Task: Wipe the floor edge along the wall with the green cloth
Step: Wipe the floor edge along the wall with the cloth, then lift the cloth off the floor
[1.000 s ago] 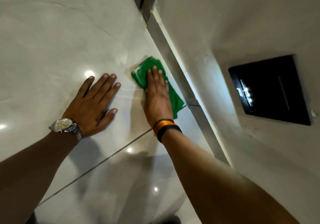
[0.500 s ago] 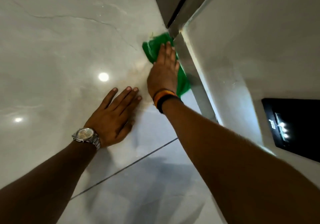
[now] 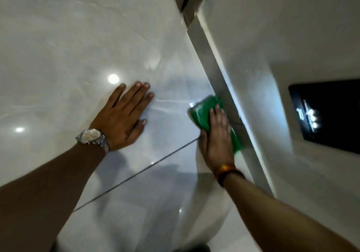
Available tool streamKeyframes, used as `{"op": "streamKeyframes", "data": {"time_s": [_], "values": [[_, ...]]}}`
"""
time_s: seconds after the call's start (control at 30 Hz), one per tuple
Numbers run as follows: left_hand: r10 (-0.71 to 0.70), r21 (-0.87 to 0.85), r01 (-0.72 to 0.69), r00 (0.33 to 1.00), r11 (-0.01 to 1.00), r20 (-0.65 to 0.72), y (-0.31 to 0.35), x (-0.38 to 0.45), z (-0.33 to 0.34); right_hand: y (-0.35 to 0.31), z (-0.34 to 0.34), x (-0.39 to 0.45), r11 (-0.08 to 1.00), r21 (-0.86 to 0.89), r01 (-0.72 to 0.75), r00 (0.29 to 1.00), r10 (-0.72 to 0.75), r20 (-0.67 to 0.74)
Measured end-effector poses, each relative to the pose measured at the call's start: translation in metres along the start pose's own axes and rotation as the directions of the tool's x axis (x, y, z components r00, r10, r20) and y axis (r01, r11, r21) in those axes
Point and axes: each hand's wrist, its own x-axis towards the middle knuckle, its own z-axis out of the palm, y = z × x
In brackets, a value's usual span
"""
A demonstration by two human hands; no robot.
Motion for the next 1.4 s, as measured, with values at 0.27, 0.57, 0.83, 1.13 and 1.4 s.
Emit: {"op": "streamKeyframes", "data": {"time_s": [0.27,0.57,0.83,1.13,1.4], "values": [[0.022,0.005,-0.022,1.0,1.0,-0.019,0.001,0.0,-0.003,-0.105,0.011,0.142,0.992,0.114,0.059,0.99,-0.044,-0.133],[-0.11,-0.119,0.123,0.988,0.985,0.108,0.03,-0.018,-0.025,0.069,0.003,-0.138,0.947,0.036,-0.32,0.947,0.319,0.032],[-0.013,-0.238,0.064,0.977,0.969,0.212,0.116,-0.124,-0.108,-0.013,-0.068,-0.238,0.624,0.209,-0.753,0.658,0.721,0.218],[-0.109,-0.28,0.208,0.937,0.937,0.331,0.165,-0.122,-0.372,-0.262,-0.272,-0.286,0.364,0.724,-0.586,0.707,0.667,0.236],[0.011,-0.226,0.03,0.984,0.974,0.178,0.174,-0.141,-0.668,-0.41,-0.523,-0.379,0.483,0.816,-0.317,0.79,0.61,-0.054]]}}
